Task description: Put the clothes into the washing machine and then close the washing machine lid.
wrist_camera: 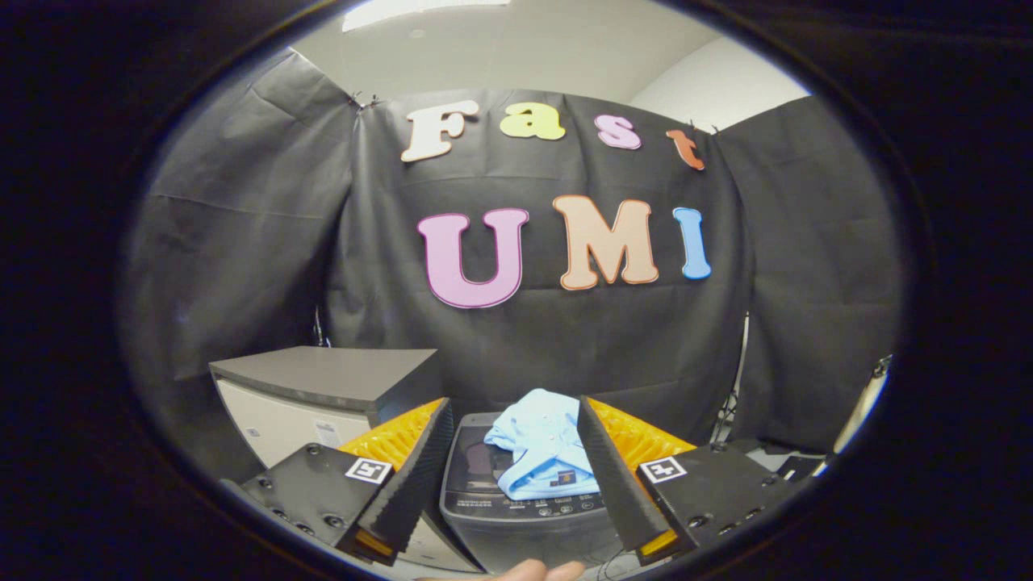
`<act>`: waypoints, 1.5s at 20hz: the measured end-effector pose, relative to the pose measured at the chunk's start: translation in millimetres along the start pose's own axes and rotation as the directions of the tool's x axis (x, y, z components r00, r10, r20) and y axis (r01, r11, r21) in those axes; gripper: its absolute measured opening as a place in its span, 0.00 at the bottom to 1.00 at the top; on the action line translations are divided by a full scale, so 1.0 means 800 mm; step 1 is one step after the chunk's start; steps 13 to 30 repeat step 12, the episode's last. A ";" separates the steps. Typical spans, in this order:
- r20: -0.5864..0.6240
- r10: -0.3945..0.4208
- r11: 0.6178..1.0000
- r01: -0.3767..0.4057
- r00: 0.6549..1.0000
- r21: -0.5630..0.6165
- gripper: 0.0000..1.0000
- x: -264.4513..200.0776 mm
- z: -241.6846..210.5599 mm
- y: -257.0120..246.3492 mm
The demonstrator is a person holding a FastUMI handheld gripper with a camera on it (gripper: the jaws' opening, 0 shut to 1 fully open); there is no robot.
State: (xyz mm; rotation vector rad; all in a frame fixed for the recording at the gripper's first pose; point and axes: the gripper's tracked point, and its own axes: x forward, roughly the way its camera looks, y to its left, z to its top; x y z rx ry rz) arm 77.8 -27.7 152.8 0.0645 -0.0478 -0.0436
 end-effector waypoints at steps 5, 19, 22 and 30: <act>-0.014 -0.018 0.999 0.018 1.000 -0.031 0.96 -0.039 -0.040 0.001; -0.038 -0.052 0.996 0.049 0.998 -0.073 0.96 -0.024 -0.055 0.000; -0.038 -0.052 0.996 0.049 0.998 -0.073 0.96 -0.024 -0.055 0.000; -0.038 -0.052 0.996 0.049 0.998 -0.073 0.96 -0.024 -0.055 0.000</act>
